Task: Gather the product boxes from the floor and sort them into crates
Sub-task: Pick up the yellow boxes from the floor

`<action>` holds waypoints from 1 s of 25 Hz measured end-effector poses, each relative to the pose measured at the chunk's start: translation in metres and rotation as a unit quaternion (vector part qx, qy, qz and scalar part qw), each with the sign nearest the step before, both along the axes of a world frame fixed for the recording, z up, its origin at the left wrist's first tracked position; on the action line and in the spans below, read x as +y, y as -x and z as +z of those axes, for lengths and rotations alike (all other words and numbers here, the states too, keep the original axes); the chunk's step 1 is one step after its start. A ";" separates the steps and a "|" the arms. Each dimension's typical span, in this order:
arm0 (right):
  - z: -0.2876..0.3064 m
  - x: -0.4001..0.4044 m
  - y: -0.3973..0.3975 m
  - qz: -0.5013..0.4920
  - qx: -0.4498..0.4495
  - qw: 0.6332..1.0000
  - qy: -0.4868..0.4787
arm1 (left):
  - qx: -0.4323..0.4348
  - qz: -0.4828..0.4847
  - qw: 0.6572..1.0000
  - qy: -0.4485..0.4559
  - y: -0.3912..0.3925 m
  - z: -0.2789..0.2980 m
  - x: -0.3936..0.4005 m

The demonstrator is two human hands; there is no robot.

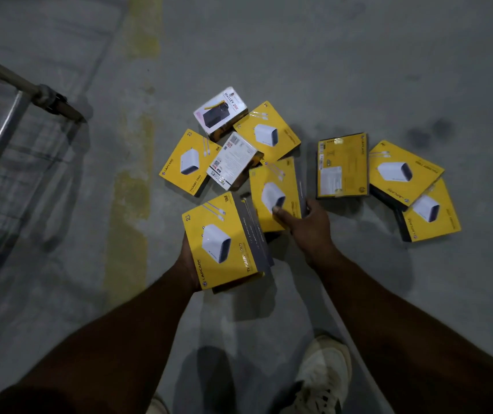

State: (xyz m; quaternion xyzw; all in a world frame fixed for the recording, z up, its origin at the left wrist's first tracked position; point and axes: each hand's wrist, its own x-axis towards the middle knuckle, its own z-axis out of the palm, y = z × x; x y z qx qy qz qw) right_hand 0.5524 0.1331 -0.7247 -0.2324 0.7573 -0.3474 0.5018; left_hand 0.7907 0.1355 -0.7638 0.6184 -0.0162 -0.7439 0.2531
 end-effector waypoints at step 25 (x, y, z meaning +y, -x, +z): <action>0.614 0.074 0.127 -0.102 -0.465 0.876 0.075 | 0.090 -0.310 0.930 0.177 0.172 0.639 -0.037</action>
